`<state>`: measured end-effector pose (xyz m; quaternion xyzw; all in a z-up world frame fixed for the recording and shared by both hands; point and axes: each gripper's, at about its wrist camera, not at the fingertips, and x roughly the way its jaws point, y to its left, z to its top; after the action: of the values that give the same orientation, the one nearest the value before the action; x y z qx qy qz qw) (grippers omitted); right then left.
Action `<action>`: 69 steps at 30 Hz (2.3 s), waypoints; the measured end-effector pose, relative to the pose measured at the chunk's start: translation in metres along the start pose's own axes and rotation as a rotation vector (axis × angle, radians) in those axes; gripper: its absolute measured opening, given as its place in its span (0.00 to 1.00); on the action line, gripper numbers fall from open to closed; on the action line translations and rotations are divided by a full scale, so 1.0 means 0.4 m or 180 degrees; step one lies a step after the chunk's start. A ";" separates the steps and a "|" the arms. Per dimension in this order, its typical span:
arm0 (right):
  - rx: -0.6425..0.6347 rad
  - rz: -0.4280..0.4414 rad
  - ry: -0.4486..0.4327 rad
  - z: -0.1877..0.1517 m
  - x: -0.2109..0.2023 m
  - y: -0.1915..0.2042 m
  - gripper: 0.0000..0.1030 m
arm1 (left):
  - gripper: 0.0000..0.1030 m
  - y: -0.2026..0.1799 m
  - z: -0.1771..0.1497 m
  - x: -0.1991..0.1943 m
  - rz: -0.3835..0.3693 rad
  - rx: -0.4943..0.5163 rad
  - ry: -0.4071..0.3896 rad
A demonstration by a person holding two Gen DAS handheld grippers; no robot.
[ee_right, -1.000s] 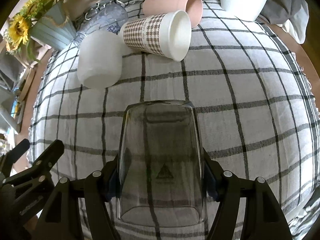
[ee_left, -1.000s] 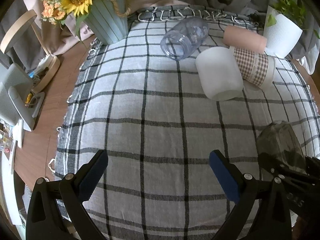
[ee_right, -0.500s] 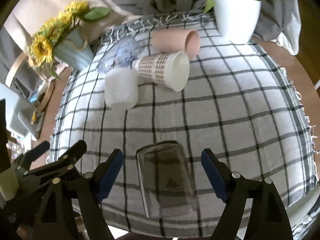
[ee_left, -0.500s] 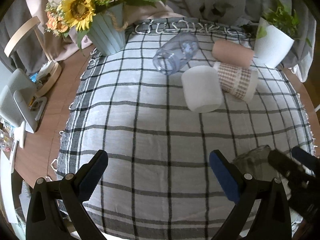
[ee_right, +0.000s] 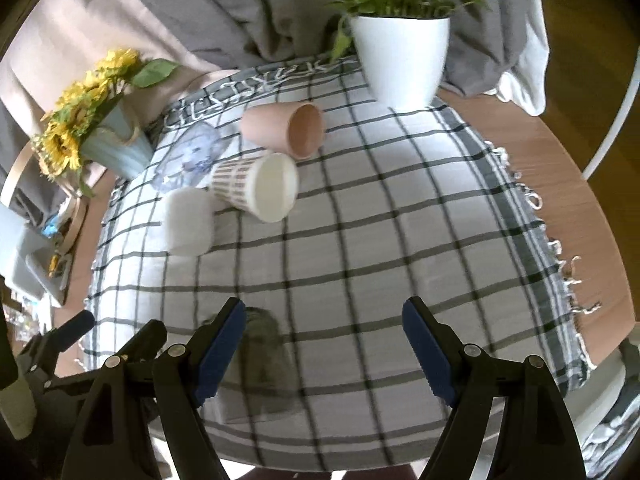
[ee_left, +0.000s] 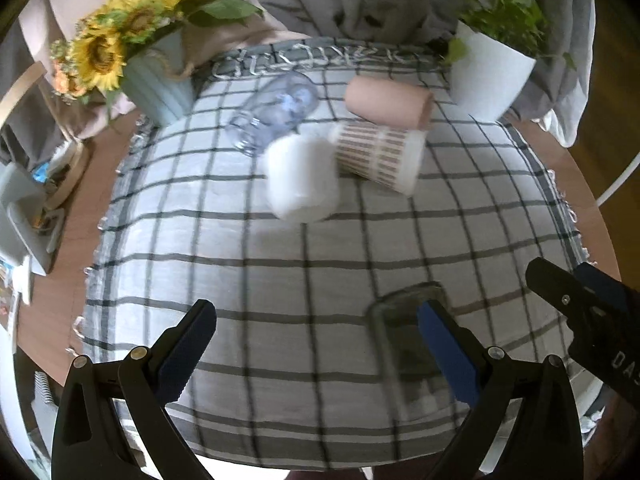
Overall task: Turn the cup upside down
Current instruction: 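Lower the glass cup rim-down onto the cloth and open the right tool, then close the left tool around the standing clear glass cup, then lift the glass cup slightly with the left tool, set it down, open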
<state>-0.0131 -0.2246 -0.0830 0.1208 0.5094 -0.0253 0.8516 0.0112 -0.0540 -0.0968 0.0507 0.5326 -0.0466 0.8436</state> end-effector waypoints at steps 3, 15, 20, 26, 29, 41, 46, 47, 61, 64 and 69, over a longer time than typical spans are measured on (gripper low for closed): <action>0.0007 -0.0028 0.0058 0.009 0.009 -0.043 0.78 | 1.00 -0.035 0.002 0.019 -0.0070 -0.0043 0.0096; 0.0021 0.0040 0.0277 0.037 0.066 -0.167 0.78 | 0.93 -0.115 0.021 0.109 -0.0064 -0.0342 0.0454; 0.0027 0.0092 0.0343 0.047 0.087 -0.190 0.78 | 0.84 -0.126 0.019 0.145 -0.0026 -0.0459 0.0628; -0.0015 0.0159 0.0413 0.052 0.109 -0.199 0.78 | 0.76 -0.136 0.021 0.171 -0.0020 -0.0536 0.0709; -0.0025 0.0171 0.0425 0.051 0.115 -0.201 0.78 | 0.71 -0.138 0.023 0.182 -0.0043 -0.0577 0.0722; -0.0004 0.0214 0.0516 0.042 0.134 -0.203 0.78 | 0.64 -0.116 0.016 0.190 -0.0122 -0.0627 0.0721; -0.0012 0.0242 0.0469 0.046 0.123 -0.188 0.78 | 0.64 -0.083 0.024 0.162 -0.0141 -0.0668 0.0618; -0.0012 0.0252 0.0447 0.049 0.120 -0.184 0.78 | 0.64 -0.077 0.027 0.155 -0.0145 -0.0673 0.0586; -0.0079 0.0280 0.0251 0.068 0.086 -0.146 0.78 | 0.63 -0.062 0.025 0.064 -0.0229 -0.0618 0.0063; -0.0116 0.0263 0.0287 0.058 0.087 -0.145 0.78 | 0.63 -0.070 0.000 0.041 -0.0228 -0.0580 -0.0009; -0.0182 0.0248 0.0321 0.043 0.086 -0.142 0.78 | 0.63 -0.083 -0.045 0.008 -0.0199 -0.0511 -0.0013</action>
<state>0.0087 -0.2808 -0.1154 0.1172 0.5471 0.0286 0.8283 -0.0077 -0.0844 -0.1084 -0.0337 0.5342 -0.0301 0.8442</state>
